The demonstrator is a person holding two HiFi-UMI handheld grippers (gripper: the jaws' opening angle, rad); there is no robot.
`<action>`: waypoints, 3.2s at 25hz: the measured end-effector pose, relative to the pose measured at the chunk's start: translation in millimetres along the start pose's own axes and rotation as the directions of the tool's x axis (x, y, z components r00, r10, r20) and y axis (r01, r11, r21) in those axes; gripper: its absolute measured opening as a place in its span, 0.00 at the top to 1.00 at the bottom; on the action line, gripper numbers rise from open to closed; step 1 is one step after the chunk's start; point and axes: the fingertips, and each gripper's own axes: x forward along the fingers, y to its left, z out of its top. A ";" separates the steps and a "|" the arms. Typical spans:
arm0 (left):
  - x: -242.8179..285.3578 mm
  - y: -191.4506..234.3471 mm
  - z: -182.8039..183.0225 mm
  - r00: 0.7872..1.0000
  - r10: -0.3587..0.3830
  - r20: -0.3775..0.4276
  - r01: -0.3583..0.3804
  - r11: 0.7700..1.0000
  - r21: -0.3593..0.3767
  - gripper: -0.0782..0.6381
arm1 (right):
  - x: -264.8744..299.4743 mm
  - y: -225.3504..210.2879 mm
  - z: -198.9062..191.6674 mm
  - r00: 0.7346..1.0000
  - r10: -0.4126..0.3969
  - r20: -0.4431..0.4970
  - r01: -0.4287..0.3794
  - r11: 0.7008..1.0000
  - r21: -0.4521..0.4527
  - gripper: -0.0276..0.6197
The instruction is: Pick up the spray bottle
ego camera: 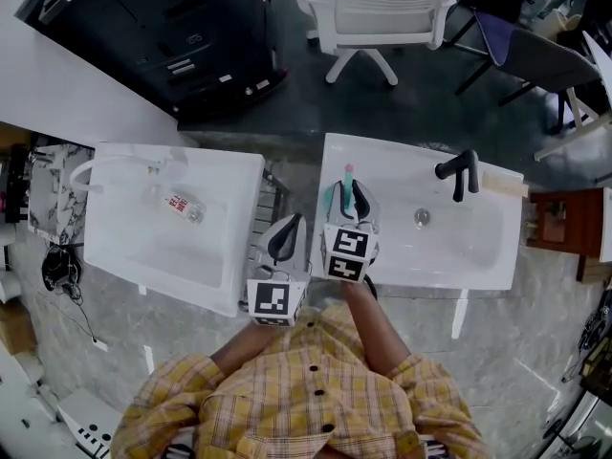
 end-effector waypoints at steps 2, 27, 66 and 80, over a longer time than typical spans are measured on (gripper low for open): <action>-0.4 0.2 0.2 1.000 -0.002 0.001 0.002 1.000 0.001 0.89 | 0.1 -2.6 -0.9 1.000 -0.008 -0.001 0.008 1.000 0.002 0.86; -25.0 -4.2 11.4 0.999 -0.024 0.038 0.024 1.000 -0.002 0.89 | -34.3 -6.9 14.2 0.998 0.031 0.048 -0.033 0.999 0.031 0.86; -63.9 -45.9 49.1 0.975 -0.189 0.114 0.187 0.982 0.024 0.89 | -177.6 -1.4 33.0 0.976 0.105 0.190 -0.117 0.992 0.055 0.86; -78.7 -50.5 51.5 0.973 -0.194 0.122 0.189 0.981 0.049 0.89 | -198.0 -1.3 39.7 0.967 0.093 0.236 -0.112 0.992 0.066 0.86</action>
